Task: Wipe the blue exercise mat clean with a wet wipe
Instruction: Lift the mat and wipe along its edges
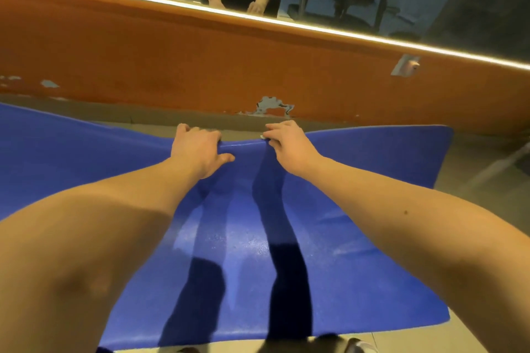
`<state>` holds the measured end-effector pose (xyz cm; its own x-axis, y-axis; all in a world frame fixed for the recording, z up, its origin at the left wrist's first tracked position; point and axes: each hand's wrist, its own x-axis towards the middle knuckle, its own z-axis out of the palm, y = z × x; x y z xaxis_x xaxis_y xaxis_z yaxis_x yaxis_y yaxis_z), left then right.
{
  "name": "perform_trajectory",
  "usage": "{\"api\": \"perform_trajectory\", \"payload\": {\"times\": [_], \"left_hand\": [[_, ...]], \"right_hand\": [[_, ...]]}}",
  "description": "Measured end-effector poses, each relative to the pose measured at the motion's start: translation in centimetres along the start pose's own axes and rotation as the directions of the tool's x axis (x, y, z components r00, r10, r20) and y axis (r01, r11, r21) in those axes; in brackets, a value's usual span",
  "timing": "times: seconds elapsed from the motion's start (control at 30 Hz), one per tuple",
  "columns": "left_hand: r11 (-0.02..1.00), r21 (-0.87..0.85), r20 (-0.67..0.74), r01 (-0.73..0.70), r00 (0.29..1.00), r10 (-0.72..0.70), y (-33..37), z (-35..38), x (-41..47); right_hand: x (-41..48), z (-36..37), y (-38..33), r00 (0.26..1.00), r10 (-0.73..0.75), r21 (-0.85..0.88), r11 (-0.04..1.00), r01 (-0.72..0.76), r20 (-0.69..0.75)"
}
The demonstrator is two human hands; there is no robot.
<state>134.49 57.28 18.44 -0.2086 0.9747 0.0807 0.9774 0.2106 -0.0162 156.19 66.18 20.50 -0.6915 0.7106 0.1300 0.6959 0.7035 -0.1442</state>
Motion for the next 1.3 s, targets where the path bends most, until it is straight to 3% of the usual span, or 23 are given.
{"api": "perform_trajectory", "payload": {"times": [0.1,0.2,0.47,0.57,0.7,0.87,0.97,1.17,1.3], "left_hand": [[1.000,-0.014,0.014,-0.003,1.000,0.003,0.5,-0.1,0.4],[0.999,-0.030,0.014,-0.013,1.000,0.013,0.8,0.3,0.5],[0.999,0.023,0.042,0.030,0.999,-0.031,0.9,0.6,0.8],[0.999,-0.044,0.023,-0.007,1.000,0.008,2.3,1.2,1.6],[0.961,-0.202,0.037,-0.186,0.980,0.198,6.9,1.0,2.9],[0.973,-0.198,-0.003,-0.115,0.993,0.117,8.8,1.0,4.0],[0.978,-0.179,0.009,-0.108,0.994,0.111,9.3,1.4,4.3],[0.988,-0.145,0.022,-0.056,0.998,0.060,10.0,1.6,4.6],[0.989,-0.139,0.022,-0.049,0.998,0.053,10.3,1.7,4.5]], "right_hand": [[0.0,0.2,1.2,0.996,-0.062,-0.162,0.984,0.072,0.070],[-0.5,0.1,3.0,0.989,-0.130,-0.203,0.969,0.143,0.075],[-1.6,0.7,6.5,0.994,-0.107,-0.034,0.994,0.107,-0.013],[-2.0,1.1,6.6,0.990,-0.138,0.017,0.990,0.138,-0.022],[-1.7,1.3,6.1,0.983,-0.176,0.001,0.984,0.176,-0.055],[-1.7,1.4,6.8,0.971,-0.231,-0.178,0.959,0.218,-0.055],[-2.4,0.4,9.4,0.983,-0.178,-0.254,0.953,0.165,-0.032],[-5.9,-2.8,17.5,0.989,0.147,-0.363,0.921,-0.140,-0.007],[-5.9,-2.1,16.0,0.972,0.224,-0.191,0.953,-0.234,-0.069]]}}
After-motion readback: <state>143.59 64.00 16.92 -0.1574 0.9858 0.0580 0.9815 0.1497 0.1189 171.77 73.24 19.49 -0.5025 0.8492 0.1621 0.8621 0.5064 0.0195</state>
